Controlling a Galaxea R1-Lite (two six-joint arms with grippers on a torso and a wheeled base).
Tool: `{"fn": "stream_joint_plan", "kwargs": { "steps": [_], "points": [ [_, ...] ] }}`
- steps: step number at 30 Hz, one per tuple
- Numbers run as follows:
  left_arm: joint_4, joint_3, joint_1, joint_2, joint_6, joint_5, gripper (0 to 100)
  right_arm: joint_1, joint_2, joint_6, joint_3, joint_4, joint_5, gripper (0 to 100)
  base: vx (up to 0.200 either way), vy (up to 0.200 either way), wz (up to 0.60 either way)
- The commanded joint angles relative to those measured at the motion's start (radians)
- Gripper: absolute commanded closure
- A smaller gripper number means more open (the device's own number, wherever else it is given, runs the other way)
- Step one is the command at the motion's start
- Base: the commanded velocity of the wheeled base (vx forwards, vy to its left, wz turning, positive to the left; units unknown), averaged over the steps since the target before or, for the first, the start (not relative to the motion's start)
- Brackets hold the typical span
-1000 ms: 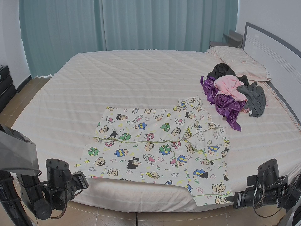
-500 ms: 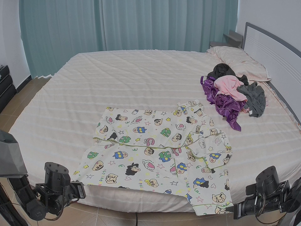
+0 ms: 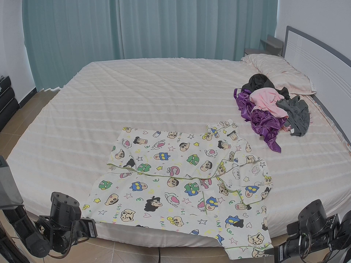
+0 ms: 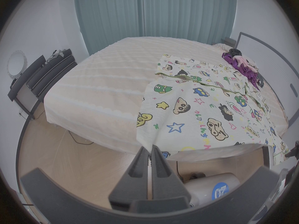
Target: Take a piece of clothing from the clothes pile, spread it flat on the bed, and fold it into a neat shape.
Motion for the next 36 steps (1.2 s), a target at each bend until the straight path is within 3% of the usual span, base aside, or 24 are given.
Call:
{"fn": "stream_joint_plan", "kwargs": {
  "steps": [1,11,20,29,36],
  "points": [
    [0.033,0.018,-0.017,-0.041,0.000,0.000,100,0.014,-0.018,0.000,0.015,0.021,0.001,100,0.000,0.000,0.00],
    [0.045,-0.008,-0.020,-0.095,0.023,-0.001,100,-0.007,-0.123,-0.004,-0.038,0.028,-0.013,100,0.000,0.000,0.00],
    [0.057,-0.162,0.011,-0.098,0.016,-0.006,100,-0.134,-0.126,-0.012,-0.242,0.094,-0.018,100,0.000,0.000,0.00],
    [0.054,-0.338,0.098,0.074,-0.008,-0.008,100,-0.220,0.058,-0.017,-0.420,0.091,-0.019,100,0.000,0.000,0.00],
    [0.059,-0.484,0.101,0.161,-0.060,-0.008,100,-0.266,0.178,-0.008,-0.548,0.088,-0.022,100,0.000,0.000,0.00]
  ]
}}
